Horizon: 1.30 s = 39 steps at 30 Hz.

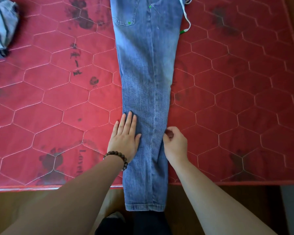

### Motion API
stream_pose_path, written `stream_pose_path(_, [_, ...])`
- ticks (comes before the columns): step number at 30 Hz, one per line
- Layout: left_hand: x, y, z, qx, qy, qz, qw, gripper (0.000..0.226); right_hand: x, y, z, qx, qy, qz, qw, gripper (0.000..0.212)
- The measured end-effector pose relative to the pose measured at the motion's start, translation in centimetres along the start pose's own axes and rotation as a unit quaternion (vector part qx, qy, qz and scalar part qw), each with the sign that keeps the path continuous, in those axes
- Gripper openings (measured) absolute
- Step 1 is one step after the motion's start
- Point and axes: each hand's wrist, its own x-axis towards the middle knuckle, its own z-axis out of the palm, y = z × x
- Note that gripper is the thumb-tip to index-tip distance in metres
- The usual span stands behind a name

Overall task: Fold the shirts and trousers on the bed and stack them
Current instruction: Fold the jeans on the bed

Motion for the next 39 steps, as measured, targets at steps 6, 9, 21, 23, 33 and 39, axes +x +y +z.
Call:
stream_pose_path(6, [-0.1, 0.1, 0.2, 0.009, 0.005, 0.001, 1.0, 0.065, 0.1, 0.5, -0.4, -0.036, 0.009, 0.036, 0.999, 0.014])
stream_pose_path(9, [-0.1, 0.1, 0.1, 0.011, 0.007, 0.002, 1.0, 0.065, 0.3, 1.1, -0.9, -0.053, 0.001, 0.058, 0.997, 0.017])
stream_pose_path(21, [-0.1, -0.1, -1.6, 0.01, 0.01, 0.013, 1.0, 0.062, 1.8, -0.3, -1.8, -0.159, -0.111, 0.122, 0.974, 0.031])
stream_pose_path(23, [1.0, 0.4, -2.6, -0.003, 0.049, 0.008, 0.999, 0.052, 2.8, -1.0, -1.9, -0.152, -0.061, 0.059, 0.985, 0.023])
stream_pose_path(33, [6.2, 0.1, -2.5, 0.029, -0.027, 0.04, 0.998, 0.072, 4.3, -0.9, -1.3, -0.106, -0.039, 0.056, 0.992, 0.033])
stream_pose_path(39, [6.5, 0.0, -3.8, 0.011, 0.036, 0.042, 0.998, 0.053, 4.7, -1.8, -1.2, -0.161, -0.068, 0.07, 0.982, 0.033])
